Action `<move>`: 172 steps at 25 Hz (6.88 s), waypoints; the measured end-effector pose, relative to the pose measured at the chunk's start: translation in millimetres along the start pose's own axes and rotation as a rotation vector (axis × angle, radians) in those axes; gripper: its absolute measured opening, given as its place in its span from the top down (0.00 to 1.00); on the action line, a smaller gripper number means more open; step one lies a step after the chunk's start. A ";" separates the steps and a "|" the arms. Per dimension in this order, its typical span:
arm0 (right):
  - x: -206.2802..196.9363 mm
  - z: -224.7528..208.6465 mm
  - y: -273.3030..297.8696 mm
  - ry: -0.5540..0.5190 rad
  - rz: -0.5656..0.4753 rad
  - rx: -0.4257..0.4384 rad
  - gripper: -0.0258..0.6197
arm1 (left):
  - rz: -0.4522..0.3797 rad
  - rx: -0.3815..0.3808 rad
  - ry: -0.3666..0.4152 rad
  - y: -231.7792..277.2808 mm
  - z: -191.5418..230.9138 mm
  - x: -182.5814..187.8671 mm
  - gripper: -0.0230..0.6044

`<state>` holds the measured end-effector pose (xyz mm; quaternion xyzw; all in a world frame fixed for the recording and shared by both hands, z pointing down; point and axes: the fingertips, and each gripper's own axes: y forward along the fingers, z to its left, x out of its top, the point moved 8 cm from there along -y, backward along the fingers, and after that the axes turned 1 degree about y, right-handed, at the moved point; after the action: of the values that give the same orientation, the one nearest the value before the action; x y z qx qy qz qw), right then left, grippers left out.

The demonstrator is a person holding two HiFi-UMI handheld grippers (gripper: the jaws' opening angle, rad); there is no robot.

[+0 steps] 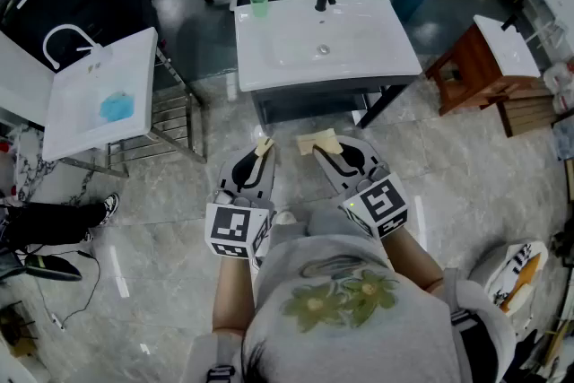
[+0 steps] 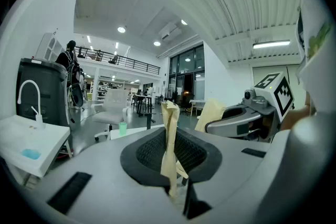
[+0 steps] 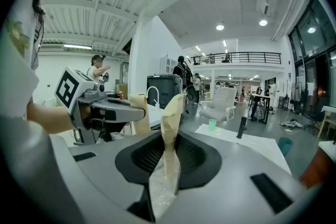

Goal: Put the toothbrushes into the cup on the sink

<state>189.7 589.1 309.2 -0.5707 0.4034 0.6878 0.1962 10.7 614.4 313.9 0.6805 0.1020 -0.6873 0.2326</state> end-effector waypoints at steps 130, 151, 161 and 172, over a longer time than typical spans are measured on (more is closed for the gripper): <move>120.9 -439.7 505.3 0.047 -0.010 0.000 0.82 | -0.076 0.092 -0.022 526.6 441.2 106.5 0.88; 102.7 -452.8 532.7 0.065 0.026 0.001 0.82 | -0.035 0.096 -0.061 557.1 459.8 64.8 0.88; 97.8 -453.3 538.0 0.066 0.044 0.001 0.82 | -0.033 0.100 -0.080 562.1 465.9 53.8 0.88; 93.9 -455.4 539.3 0.073 0.051 -0.005 0.82 | 0.001 0.112 -0.089 571.8 468.3 36.9 0.88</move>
<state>55.7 -105.8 388.6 -0.5855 0.4232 0.6721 0.1624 -141.7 -104.2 403.3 0.6611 0.0526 -0.7215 0.1989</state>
